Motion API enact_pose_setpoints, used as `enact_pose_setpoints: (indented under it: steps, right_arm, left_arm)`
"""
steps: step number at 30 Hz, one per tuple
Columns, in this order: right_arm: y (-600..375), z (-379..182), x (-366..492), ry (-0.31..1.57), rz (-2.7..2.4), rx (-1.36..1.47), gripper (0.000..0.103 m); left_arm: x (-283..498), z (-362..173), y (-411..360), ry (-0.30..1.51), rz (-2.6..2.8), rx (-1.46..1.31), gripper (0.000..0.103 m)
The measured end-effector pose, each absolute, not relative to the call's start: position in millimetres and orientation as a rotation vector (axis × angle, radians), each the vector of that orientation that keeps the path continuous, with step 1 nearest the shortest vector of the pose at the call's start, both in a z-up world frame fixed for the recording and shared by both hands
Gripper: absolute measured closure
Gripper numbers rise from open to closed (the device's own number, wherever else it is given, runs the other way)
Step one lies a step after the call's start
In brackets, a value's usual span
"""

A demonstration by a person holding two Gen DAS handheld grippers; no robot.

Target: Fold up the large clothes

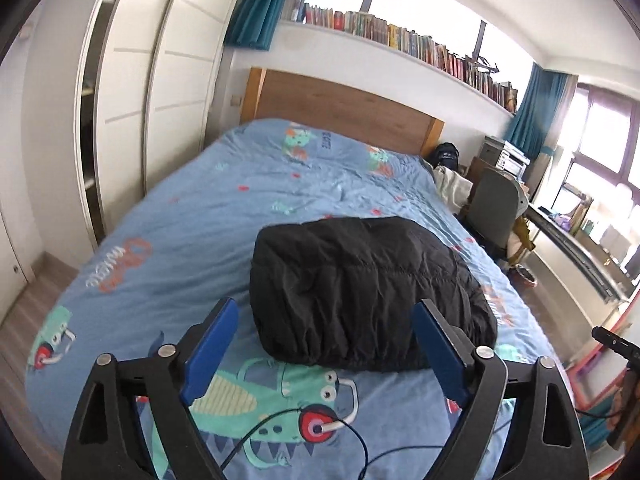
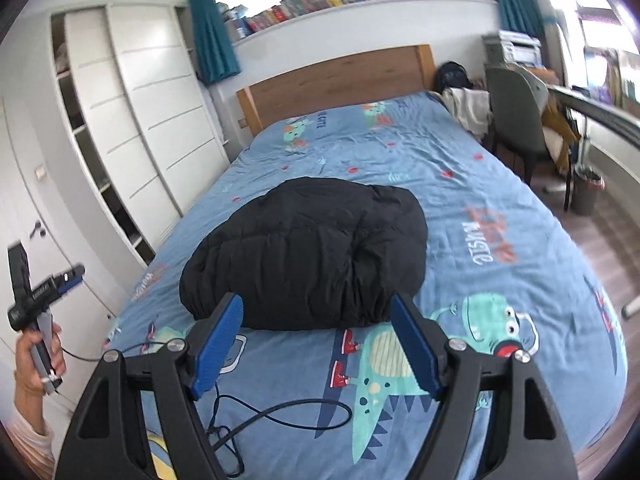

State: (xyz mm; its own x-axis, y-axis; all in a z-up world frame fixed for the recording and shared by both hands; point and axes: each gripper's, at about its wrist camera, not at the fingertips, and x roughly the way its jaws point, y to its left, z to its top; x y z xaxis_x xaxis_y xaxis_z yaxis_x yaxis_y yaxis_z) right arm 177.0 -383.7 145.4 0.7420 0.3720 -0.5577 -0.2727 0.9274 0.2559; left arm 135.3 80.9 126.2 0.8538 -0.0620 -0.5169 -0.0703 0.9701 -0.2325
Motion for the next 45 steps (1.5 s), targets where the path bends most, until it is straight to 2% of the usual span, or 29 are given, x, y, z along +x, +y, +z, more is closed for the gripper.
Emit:
enact_pose_setpoints:
  steps: [17,31,38,45]
  right_arm:
    - [-307.8,58.8,353.3,0.667,0.368,0.069,0.027]
    - [-220.6,33.6,484.2,0.62,0.463,-0.031,0.027]
    - [-194.2,4.1,541.8,0.664,0.445,-0.044,0.027]
    - [-208.7,-35.0,592.3,0.73,0.36,-0.076,0.028]
  left_arm:
    - [286.6,57.8,43.0,0.652,0.014,-0.149,0.013]
    - [408.1,29.7,30.7,0.68,-0.007,-0.089,0.013]
    - [469.4,-4.3,37.9,0.771,0.005,-0.12,0.013]
    - [491.4,-38.9,61.8,0.816,0.081,-0.173,0.006]
